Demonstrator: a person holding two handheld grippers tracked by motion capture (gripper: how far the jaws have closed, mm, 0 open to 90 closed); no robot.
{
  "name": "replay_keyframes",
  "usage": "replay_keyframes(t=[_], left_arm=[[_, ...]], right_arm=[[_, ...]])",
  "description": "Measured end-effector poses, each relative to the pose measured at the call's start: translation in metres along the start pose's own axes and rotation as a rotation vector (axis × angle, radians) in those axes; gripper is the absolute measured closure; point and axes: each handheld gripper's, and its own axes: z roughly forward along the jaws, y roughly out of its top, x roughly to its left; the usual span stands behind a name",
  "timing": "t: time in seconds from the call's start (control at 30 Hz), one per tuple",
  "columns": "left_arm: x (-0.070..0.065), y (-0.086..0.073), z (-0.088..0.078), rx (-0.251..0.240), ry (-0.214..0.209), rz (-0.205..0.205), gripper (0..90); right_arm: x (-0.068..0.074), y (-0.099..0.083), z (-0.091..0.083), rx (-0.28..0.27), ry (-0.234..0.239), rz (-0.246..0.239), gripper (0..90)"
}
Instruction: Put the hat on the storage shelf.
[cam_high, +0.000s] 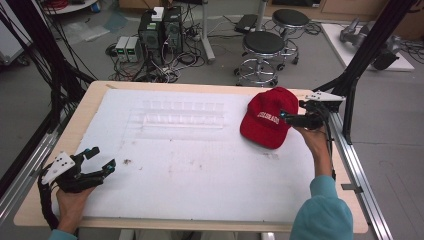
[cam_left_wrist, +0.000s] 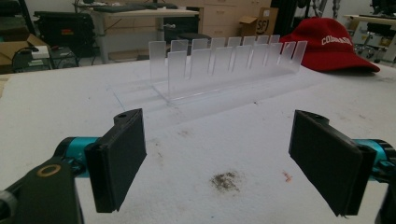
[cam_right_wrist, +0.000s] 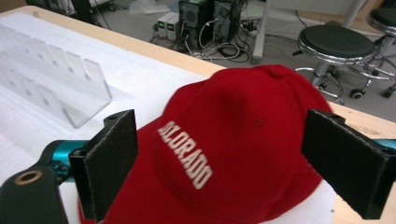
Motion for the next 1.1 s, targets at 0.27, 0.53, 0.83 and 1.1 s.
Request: replay_keyframes(t=[0.27, 0.53, 0.83, 1.1], left_arm=[[-0.001, 0.000, 0.000, 0.002, -0.003, 0.012, 19.1], [-0.002, 0.000, 0.000, 0.000, -0.009, 0.016, 19.4], [-0.002, 0.000, 0.000, 0.001, -0.012, 0.017, 19.4], [-0.002, 0.000, 0.000, 0.001, -0.012, 0.022, 19.9]], right_arm=[[-0.017, 0.008, 0.008, 0.022, 0.007, 0.009, 10.1], [-0.031, -0.007, 0.040, 0.113, -0.036, 0.069, 10.1], [-0.036, -0.019, 0.061, 0.164, -0.045, 0.105, 14.5], [-0.038, -0.023, 0.064, 0.178, -0.024, 0.139, 38.3]])
